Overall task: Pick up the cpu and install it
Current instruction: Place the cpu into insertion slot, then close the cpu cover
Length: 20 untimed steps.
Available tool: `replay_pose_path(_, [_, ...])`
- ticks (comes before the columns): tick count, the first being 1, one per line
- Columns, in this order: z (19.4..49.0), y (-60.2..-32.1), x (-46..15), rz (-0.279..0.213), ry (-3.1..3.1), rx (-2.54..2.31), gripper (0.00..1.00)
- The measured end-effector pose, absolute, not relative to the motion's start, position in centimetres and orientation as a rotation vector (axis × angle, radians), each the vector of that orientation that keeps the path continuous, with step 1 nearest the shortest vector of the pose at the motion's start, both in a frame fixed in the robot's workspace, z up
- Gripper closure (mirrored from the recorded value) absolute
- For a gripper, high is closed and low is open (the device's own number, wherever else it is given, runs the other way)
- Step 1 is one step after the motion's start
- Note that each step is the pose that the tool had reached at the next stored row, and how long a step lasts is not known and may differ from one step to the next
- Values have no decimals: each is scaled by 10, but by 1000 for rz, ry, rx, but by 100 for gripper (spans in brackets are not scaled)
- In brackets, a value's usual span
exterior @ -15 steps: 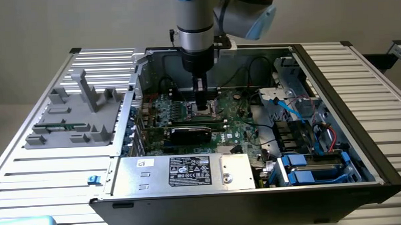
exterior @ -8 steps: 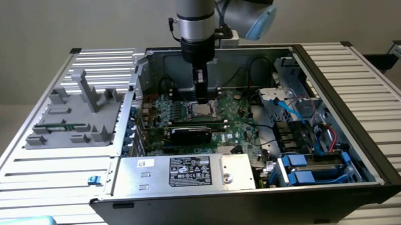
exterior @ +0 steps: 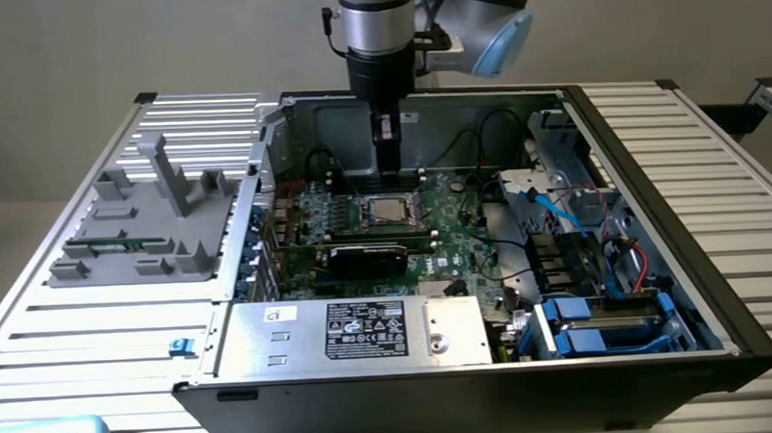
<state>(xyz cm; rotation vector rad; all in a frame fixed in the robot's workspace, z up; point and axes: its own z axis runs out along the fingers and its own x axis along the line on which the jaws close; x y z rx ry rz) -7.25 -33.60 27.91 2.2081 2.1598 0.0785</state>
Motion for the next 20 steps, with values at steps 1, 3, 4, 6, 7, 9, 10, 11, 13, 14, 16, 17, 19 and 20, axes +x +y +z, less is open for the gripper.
replay_pose_path(1, [282,-336,-72,79,2160,2208,36])
replay_pose_path(3, [285,-336,-72,78,2160,2208,36])
replay_pose_path(4, [285,-337,-72,79,2160,2208,36])
replay_pose_path(6, [285,-337,-72,79,2160,2208,36])
replay_pose_path(7, [285,-337,-72,79,2160,2208,36])
replay_pose_path(9, [285,-337,-72,79,2160,2208,36])
replay_pose_path(10, [285,-337,-72,79,2160,2208,36])
replay_pose_path(11, [285,-337,-72,79,2160,2208,36])
replay_pose_path(13, [285,-337,-72,79,2160,2208,36])
replay_pose_path(14, [285,-337,-72,79,2160,2208,36])
replay_pose_path(16, [285,-337,-72,79,2160,2208,36])
replay_pose_path(17, [285,-337,-72,79,2160,2208,36])
replay_pose_path(19, [285,-337,-72,79,2160,2208,38])
replay_pose_path(20, [285,-337,-72,79,2160,2208,45])
